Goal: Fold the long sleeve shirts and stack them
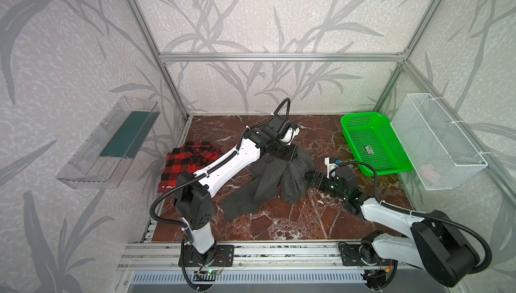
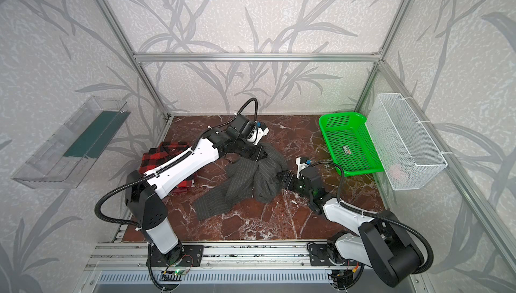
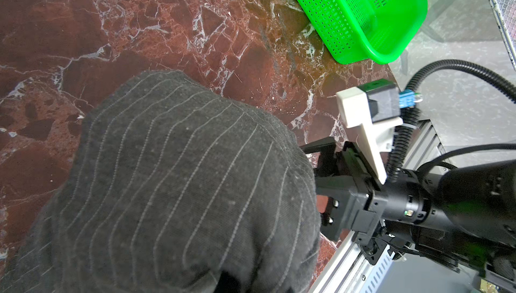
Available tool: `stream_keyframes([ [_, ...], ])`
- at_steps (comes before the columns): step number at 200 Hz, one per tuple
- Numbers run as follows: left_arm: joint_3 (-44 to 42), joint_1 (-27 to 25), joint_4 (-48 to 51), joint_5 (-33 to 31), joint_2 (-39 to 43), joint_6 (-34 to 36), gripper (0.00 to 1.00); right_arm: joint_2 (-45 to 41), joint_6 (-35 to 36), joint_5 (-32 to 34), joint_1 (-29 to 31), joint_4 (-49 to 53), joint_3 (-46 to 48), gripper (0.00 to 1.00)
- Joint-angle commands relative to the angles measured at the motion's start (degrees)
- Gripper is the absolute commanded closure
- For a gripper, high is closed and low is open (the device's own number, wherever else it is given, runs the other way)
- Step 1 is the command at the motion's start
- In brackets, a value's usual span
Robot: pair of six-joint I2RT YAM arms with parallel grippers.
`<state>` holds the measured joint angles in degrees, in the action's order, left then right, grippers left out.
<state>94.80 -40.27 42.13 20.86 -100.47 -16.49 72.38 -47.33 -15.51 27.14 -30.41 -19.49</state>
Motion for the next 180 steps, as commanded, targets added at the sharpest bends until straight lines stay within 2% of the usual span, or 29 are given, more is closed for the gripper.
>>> stream_keyframes([
  [1, -1.05, 0.26, -0.88, 1.20, 3.24, 0.93, 0.98, 2.30, 1.10, -2.01, 0.52, -9.48, 0.21, 0.60],
  [24, -2.43, 0.29, -0.65, 0.86, 5.05, 1.46, 0.92, 1.18, 2.33, -1.36, 0.63, -8.50, -0.35, 0.86],
  [39, -3.98, 0.46, -0.21, 0.03, 6.90, 1.79, 0.82, -1.91, 3.98, 0.11, 0.51, -4.40, -1.05, 1.00],
  [56, -6.49, 0.56, 0.78, -1.69, 10.00, 2.22, 0.67, -7.29, 6.95, 4.10, 0.54, 4.43, -2.71, 1.00],
  [70, -8.87, 0.76, 1.89, -3.25, 13.33, 2.60, 0.48, -12.14, 9.08, 7.85, 0.45, 10.12, -3.40, 1.00],
  [78, -10.46, 0.81, 2.58, -4.53, 15.48, 2.69, 0.44, -14.03, 9.84, 8.97, 0.29, 12.37, -3.87, 1.00],
  [104, -18.08, 0.73, 4.23, -7.87, 23.68, 1.74, 0.38, -17.80, 11.87, 9.12, -0.67, 19.49, -6.63, 1.00],
  [142, -33.53, 0.53, 6.01, -8.73, 35.98, -0.19, 0.36, -20.16, 13.33, 7.57, -3.32, 27.47, -11.72, 1.00],
  [166, -40.04, 0.28, 7.32, -10.26, 38.22, -2.21, 0.36, -19.51, 15.66, 5.19, -5.63, 32.78, -16.37, 1.00],
  [180, -40.87, -1.22, 8.27, -15.22, 37.33, -4.08, 0.35, -19.16, 16.88, 4.48, -6.96, 35.99, -18.48, 1.00],
])
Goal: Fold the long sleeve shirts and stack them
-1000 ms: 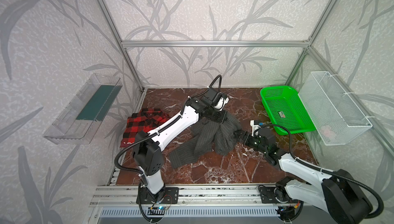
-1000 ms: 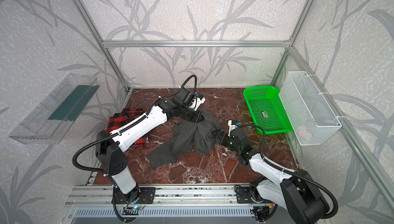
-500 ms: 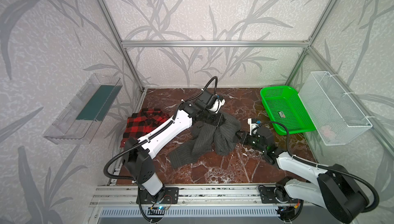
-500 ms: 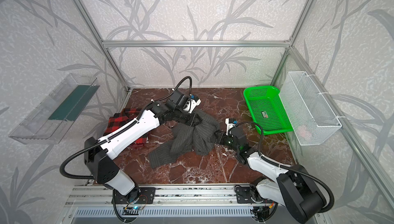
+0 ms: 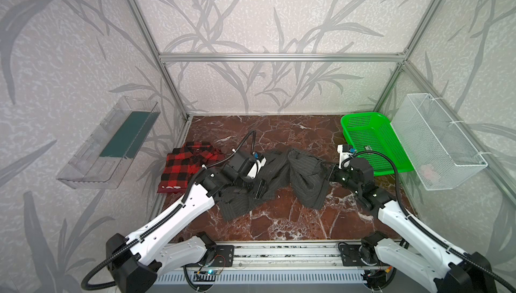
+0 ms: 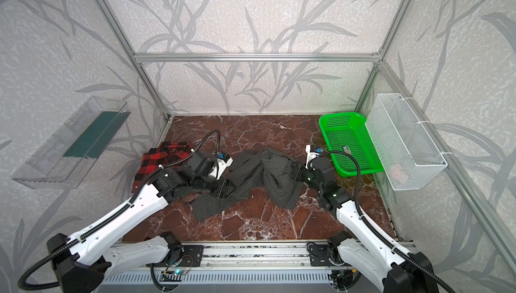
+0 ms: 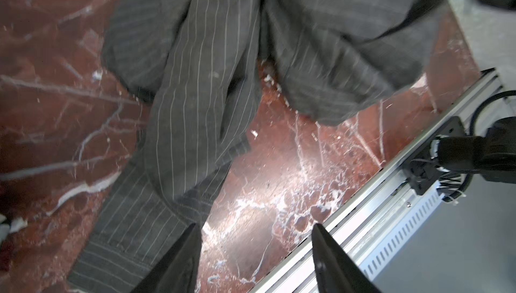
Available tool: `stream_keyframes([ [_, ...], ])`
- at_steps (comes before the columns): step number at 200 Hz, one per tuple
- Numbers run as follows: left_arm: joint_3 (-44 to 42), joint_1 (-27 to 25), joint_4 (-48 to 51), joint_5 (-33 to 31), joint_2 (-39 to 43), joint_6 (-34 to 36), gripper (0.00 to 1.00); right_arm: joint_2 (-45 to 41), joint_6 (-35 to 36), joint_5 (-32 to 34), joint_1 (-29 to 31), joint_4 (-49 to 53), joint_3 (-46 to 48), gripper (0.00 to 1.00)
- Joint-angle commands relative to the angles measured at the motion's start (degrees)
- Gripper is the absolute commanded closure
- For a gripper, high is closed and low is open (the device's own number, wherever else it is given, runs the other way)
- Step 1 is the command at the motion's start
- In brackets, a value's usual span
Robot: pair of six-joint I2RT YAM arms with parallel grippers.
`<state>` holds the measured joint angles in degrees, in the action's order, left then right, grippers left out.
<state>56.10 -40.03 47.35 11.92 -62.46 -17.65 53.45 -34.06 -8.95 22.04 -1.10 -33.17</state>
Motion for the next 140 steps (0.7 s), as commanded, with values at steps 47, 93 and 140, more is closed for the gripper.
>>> stream_keyframes([
  [47, 1.66, -2.23, 10.16, -16.04, -12.27, -9.11, 0.35, -1.67, 4.96, -7.22, -7.81, 10.02, -5.98, 1.00],
  [93, -1.92, -2.17, 7.75, -22.46, -12.44, -18.87, 0.35, -2.87, 5.85, -9.47, -9.50, 10.51, -5.67, 1.00],
  [140, -9.95, -2.18, 0.49, -16.66, -10.11, -23.42, 0.39, -2.78, 5.54, -11.43, -11.22, 9.94, -5.50, 1.00],
])
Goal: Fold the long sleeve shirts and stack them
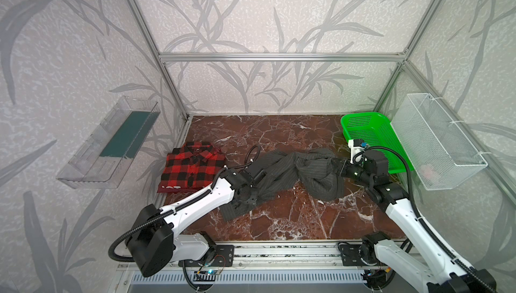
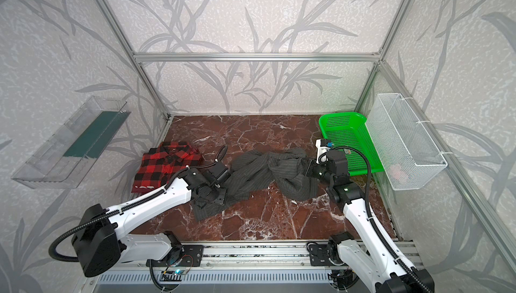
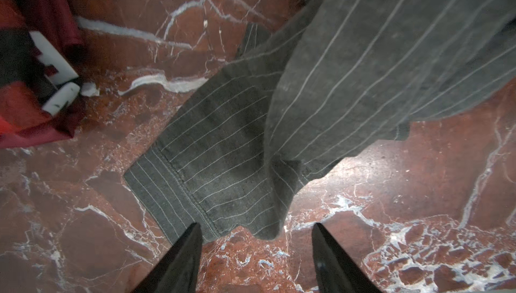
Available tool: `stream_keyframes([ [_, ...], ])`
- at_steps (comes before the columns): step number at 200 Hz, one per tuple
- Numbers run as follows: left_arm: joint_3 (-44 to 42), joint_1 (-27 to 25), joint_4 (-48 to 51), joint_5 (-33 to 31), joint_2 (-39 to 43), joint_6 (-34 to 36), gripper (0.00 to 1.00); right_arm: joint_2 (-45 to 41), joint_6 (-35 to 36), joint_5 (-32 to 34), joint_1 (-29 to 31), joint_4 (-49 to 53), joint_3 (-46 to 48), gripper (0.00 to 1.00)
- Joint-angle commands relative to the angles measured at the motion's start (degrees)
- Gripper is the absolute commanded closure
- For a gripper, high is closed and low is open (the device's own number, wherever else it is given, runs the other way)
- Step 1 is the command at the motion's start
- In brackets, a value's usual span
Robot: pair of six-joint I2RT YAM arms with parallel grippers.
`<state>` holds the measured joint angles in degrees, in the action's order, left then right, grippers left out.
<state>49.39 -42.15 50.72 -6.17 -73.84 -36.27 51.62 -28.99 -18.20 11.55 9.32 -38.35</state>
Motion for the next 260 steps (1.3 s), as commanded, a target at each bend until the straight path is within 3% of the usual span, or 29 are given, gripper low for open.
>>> stream_keyframes([
  [1, -3.33, -0.05, -2.98, 1.48, 1.22, -4.87, 0.39, -0.92, 0.45, -2.19, -0.74, -0.51, -0.28, 1.00],
  [40, -7.74, -0.02, -8.08, 6.75, 0.61, -6.16, 0.46, -0.65, -0.26, -2.94, -1.00, -1.54, -0.24, 1.00],
  [65, -7.79, 0.06, -8.70, 6.46, -0.93, -6.31, 0.54, -0.63, -0.71, -3.30, -1.05, -1.79, -0.42, 1.00],
  [89, -6.47, 0.94, -8.59, 5.62, -1.64, -5.44, 0.70, -1.14, -0.54, -3.33, -1.09, -1.18, -0.89, 1.00],
  [118, -3.76, 4.30, -6.60, 4.66, -0.94, -3.92, 1.00, -2.00, -0.26, -3.30, -1.44, 0.00, -1.73, 1.00],
  [156, 1.12, 10.89, -3.25, 4.58, 3.63, -1.89, 1.00, -2.88, 0.34, -3.71, -2.49, 1.90, -3.78, 1.00],
  [202, 26.37, 16.47, 10.75, -4.05, 5.71, 8.74, 1.00, -3.85, 1.77, -4.69, -3.59, 6.27, -11.80, 1.00],
  [260, 64.68, 17.01, 22.22, -14.59, -0.28, 15.65, 1.00, -7.60, 2.20, -6.69, -3.55, 10.94, -21.74, 1.00],
])
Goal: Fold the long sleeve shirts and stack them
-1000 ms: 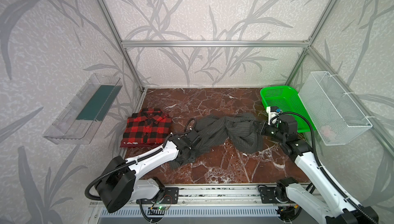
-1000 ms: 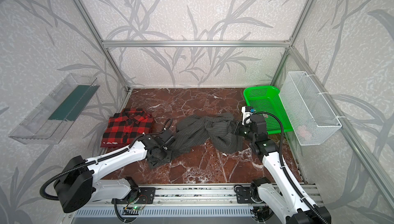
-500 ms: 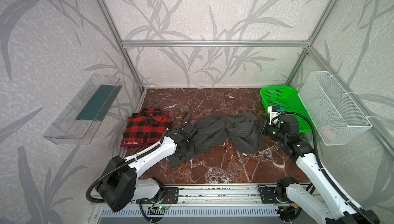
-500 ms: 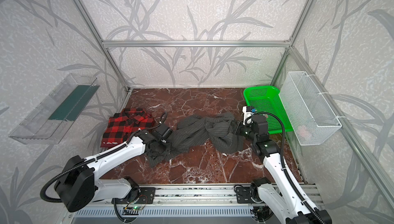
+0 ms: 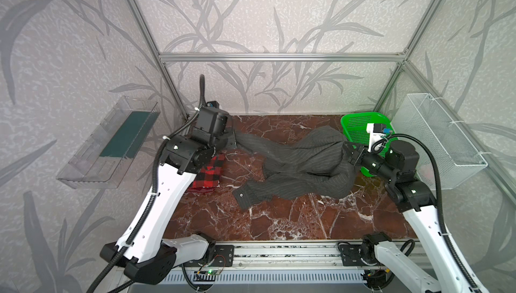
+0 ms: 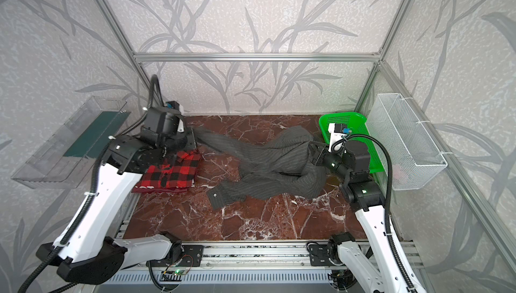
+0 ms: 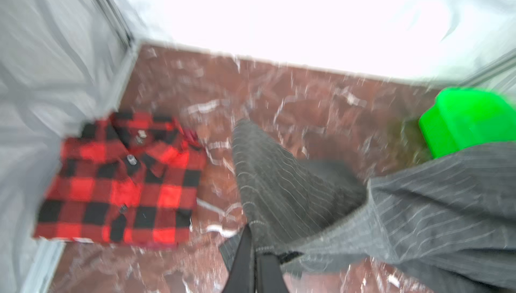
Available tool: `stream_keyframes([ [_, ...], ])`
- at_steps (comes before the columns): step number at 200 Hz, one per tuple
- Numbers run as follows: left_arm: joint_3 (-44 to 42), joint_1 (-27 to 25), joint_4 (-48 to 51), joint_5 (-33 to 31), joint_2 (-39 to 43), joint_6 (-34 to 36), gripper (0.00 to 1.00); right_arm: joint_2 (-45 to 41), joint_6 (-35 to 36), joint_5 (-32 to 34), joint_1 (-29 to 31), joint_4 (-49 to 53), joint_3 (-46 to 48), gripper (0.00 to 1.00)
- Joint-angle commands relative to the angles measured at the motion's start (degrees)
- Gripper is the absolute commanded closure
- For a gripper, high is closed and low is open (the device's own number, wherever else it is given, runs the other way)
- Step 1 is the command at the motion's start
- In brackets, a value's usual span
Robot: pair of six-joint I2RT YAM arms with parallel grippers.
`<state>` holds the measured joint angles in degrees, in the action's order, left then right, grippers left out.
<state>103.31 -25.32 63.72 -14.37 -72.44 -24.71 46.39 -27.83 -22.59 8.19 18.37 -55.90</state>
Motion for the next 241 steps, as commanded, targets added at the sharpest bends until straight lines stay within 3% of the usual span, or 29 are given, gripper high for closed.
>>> stream_keyframes([
  [1, 11.47, 0.18, 9.31, -6.47, -1.80, 4.11, 1.00, -2.45, 1.08, -2.34, -0.19, 2.00, -4.38, 1.00],
  [40, 30.62, -0.55, 11.56, -8.29, -4.61, 6.24, 1.00, -4.23, 2.14, -6.54, -0.20, 4.36, -11.02, 1.00],
  [54, 30.91, -0.85, 9.53, -8.77, -3.39, 6.65, 1.00, -4.08, 1.07, -8.36, -0.18, 5.04, -13.34, 1.00],
  [97, 26.13, -1.22, 6.51, -2.03, -6.03, 6.42, 1.00, -4.81, -1.46, -0.64, -0.20, 11.89, -12.56, 1.00],
  [142, 21.38, -3.07, 4.00, 1.39, -16.86, 8.30, 1.00, -5.21, -6.53, 4.84, -0.28, 15.81, -3.83, 1.00],
  [167, 23.28, -4.09, 4.00, 1.32, -24.30, 9.41, 1.00, -5.00, -7.19, 8.40, -0.34, 17.78, 1.72, 1.00],
  [206, 31.10, -8.72, 5.46, 2.27, -31.25, 11.01, 1.00, -4.58, -1.21, 7.18, -0.30, 18.00, 3.68, 0.57],
  [241, 42.51, -12.93, 10.63, 6.59, -36.31, 10.38, 1.00, -3.81, 5.12, 3.45, 3.18, 11.99, 0.27, 0.34],
])
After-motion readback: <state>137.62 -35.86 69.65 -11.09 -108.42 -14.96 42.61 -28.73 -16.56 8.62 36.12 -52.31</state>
